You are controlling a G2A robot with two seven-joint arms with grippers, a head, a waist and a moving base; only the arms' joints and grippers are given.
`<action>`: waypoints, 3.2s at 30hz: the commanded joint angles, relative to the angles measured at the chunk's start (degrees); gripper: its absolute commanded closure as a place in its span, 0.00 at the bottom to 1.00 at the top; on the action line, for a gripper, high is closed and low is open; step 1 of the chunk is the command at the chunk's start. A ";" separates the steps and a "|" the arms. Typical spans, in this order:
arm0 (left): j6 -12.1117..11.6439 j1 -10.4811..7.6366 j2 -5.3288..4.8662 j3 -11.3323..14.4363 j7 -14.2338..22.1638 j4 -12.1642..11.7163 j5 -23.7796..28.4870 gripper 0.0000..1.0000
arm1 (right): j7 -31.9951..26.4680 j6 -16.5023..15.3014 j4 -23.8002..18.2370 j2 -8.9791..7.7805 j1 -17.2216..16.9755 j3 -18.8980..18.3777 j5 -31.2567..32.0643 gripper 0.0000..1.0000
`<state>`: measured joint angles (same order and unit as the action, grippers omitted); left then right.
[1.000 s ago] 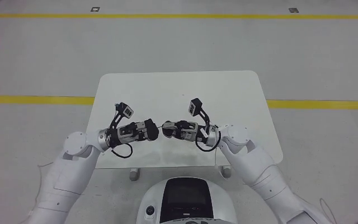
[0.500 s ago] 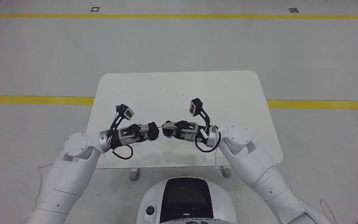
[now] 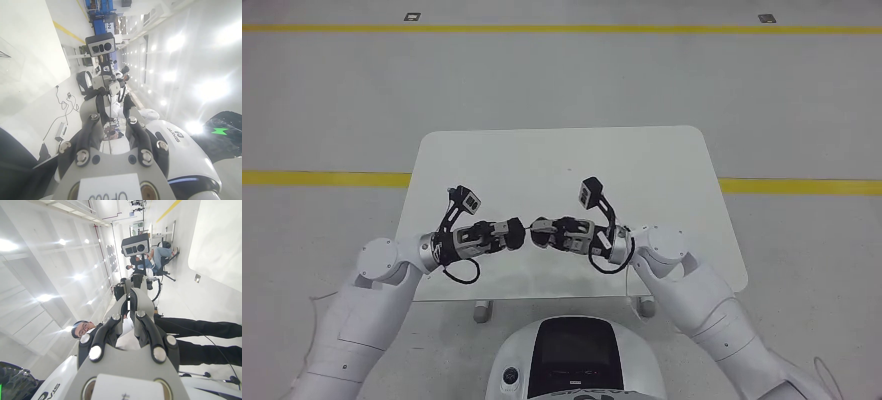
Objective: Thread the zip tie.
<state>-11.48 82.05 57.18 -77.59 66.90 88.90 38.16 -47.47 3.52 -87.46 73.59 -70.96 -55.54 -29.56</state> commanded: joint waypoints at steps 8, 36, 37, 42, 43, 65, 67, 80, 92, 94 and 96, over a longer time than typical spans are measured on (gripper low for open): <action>0.13 -0.23 -0.16 0.54 0.09 -0.19 0.11 0.83 | 0.60 -0.16 -0.18 -0.05 -0.02 0.07 -0.03 1.00; 0.36 -1.51 -0.49 2.12 -0.37 -1.72 0.99 0.93 | 0.70 0.60 1.10 0.19 1.21 1.38 -0.96 1.00; 0.33 -1.57 -0.50 2.17 -0.39 -1.77 1.02 0.93 | 0.74 0.56 1.14 0.19 1.23 1.41 -0.95 1.00; 0.15 -1.89 -0.53 2.45 -0.52 -2.01 1.21 0.93 | 0.86 0.42 1.37 0.22 1.38 1.50 -0.93 1.00; 0.14 -1.94 -0.54 2.50 -0.54 -2.07 1.24 0.93 | 0.81 0.44 1.39 0.22 1.41 1.53 -0.91 1.00; -0.69 -2.16 -0.94 2.60 0.52 -2.90 2.10 1.00 | 0.45 0.08 0.54 -0.45 1.21 -0.86 -0.26 0.00; -0.79 -1.94 -1.02 2.43 0.68 -2.74 2.10 1.00 | 0.64 -0.01 -0.09 -0.67 0.80 -1.66 0.05 0.00; -1.16 -0.92 -1.29 1.70 1.71 -2.51 3.60 1.00 | 2.14 -0.29 -1.90 -1.23 -1.24 -3.82 0.03 0.00; -2.68 -1.14 -1.84 -0.62 -0.18 -3.42 -0.23 1.00 | 2.14 -0.29 -1.90 -1.23 -1.24 -3.82 0.03 0.00; -4.30 -1.45 -2.21 -2.20 0.07 -3.95 -2.30 1.00 | 2.14 -0.29 -1.90 -1.23 -1.24 -3.82 0.03 0.00; -6.08 -1.64 -2.43 -3.37 0.07 -4.53 -3.21 1.00 | 2.14 -0.29 -1.90 -1.23 -1.24 -3.82 0.03 0.00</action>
<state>-16.77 80.45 54.83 -80.53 67.00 84.62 35.19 -45.33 3.23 -89.37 72.35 -72.20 -59.36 -29.52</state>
